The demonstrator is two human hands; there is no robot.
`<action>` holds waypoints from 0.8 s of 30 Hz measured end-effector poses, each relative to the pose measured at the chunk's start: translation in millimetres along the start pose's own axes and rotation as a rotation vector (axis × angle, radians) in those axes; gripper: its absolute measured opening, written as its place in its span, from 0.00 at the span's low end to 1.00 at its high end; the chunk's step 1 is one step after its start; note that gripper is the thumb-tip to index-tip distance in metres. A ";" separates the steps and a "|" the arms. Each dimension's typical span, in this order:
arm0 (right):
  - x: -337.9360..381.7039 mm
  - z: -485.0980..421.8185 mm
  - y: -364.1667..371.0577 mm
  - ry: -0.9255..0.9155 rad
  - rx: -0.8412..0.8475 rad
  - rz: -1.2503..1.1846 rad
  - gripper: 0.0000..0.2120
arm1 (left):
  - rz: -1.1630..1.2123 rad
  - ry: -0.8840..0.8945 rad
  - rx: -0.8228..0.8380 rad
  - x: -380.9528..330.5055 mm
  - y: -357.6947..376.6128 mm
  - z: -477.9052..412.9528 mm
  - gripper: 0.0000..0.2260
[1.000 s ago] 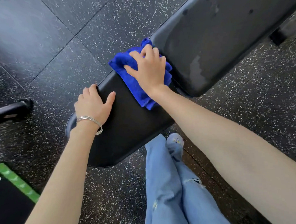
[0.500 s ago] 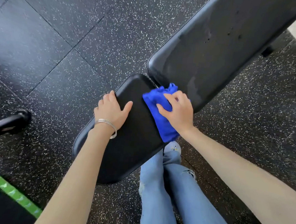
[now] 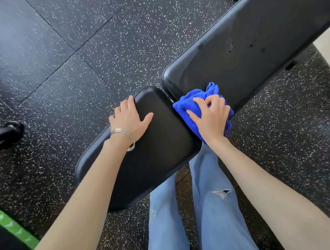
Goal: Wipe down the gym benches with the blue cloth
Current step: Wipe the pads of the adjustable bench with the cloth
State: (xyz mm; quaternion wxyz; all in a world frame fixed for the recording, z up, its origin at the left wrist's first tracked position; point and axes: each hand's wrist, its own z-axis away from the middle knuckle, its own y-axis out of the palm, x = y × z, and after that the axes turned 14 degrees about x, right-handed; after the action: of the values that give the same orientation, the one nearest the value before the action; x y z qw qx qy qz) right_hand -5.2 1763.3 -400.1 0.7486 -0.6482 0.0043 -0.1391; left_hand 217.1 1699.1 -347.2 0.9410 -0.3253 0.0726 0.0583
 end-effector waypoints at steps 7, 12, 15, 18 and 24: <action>28.5 -62.6 8.9 -0.089 -0.058 0.137 0.14 | 0.040 -0.026 -0.040 -11.2 2.1 -10.5 0.34; 60.7 -122.0 -3.5 -0.171 0.063 0.167 0.15 | 0.048 -0.036 -0.051 -18.8 1.4 -16.1 0.34; 69.9 -142.7 -5.2 -0.208 0.203 0.161 0.15 | 0.041 -0.048 -0.065 -26.9 0.5 -20.6 0.34; 49.8 -123.9 -4.1 -0.272 0.036 0.148 0.14 | 0.026 -0.027 -0.076 -34.5 -1.9 -24.9 0.34; -27.4 -25.6 13.7 -0.301 -0.043 0.012 0.14 | -0.020 0.014 -0.082 -47.9 -3.7 -38.8 0.31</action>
State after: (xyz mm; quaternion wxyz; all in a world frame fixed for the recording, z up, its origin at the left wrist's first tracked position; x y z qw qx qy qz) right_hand -33.6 1746.0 -422.2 0.7277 -0.6774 -0.1013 -0.0359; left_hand 166.8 1669.1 -366.7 0.9269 -0.3646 0.0735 0.0495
